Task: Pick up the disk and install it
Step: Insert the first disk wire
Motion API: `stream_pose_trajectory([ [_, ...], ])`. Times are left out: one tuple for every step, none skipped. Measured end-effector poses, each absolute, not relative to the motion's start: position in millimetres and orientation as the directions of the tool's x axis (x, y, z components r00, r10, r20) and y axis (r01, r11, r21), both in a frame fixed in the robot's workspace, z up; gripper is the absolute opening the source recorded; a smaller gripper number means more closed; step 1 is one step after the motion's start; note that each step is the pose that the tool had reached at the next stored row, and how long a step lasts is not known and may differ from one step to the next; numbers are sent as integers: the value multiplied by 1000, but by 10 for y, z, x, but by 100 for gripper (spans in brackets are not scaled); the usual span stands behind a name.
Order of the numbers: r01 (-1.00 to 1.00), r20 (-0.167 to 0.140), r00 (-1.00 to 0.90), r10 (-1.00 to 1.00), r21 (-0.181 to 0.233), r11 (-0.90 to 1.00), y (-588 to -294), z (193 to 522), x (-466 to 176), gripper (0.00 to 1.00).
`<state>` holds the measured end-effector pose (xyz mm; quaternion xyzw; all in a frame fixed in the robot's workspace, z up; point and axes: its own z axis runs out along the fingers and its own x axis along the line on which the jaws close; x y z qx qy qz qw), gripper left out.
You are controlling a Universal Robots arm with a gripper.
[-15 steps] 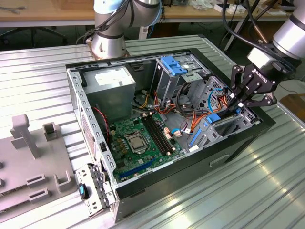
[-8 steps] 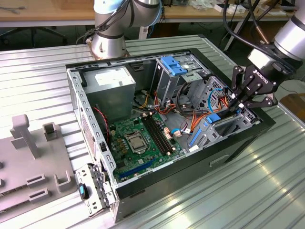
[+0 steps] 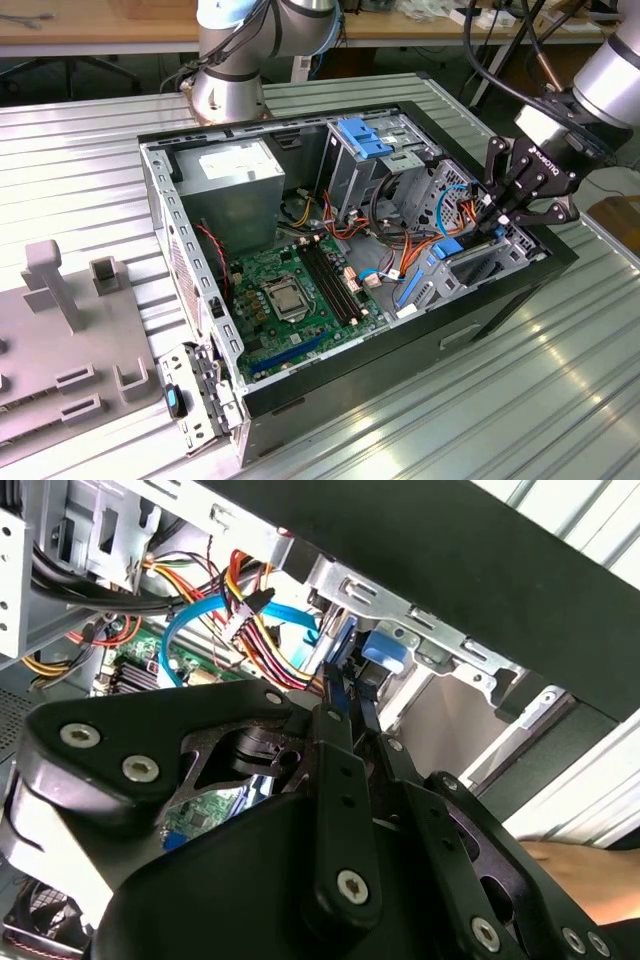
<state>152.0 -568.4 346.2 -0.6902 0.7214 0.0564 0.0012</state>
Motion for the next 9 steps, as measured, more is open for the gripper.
stream_pose_trajectory([
  [-996, -80, -47, -996, 79, 41, -5688, 3464, 1520, 18],
  [-996, -80, -47, -996, 79, 41, -5693, 3464, 1520, 18],
  [-996, -81, -47, -996, 79, 41, -5710, 3462, 1519, 18],
  [-996, -82, -47, -996, 79, 41, -5718, 3462, 1519, 18],
  [-996, -83, -47, -995, 78, 41, -5723, 3462, 1519, 18],
  [-996, -85, -47, -995, 78, 40, -5725, 3463, 1519, 18],
  [-996, -86, -47, -995, 78, 40, -5726, 3462, 1519, 18],
  [-996, -88, -47, -995, 77, 40, -5729, 3462, 1517, 18],
  [-996, -90, -47, -995, 77, 40, -5730, 3462, 1514, 18],
])
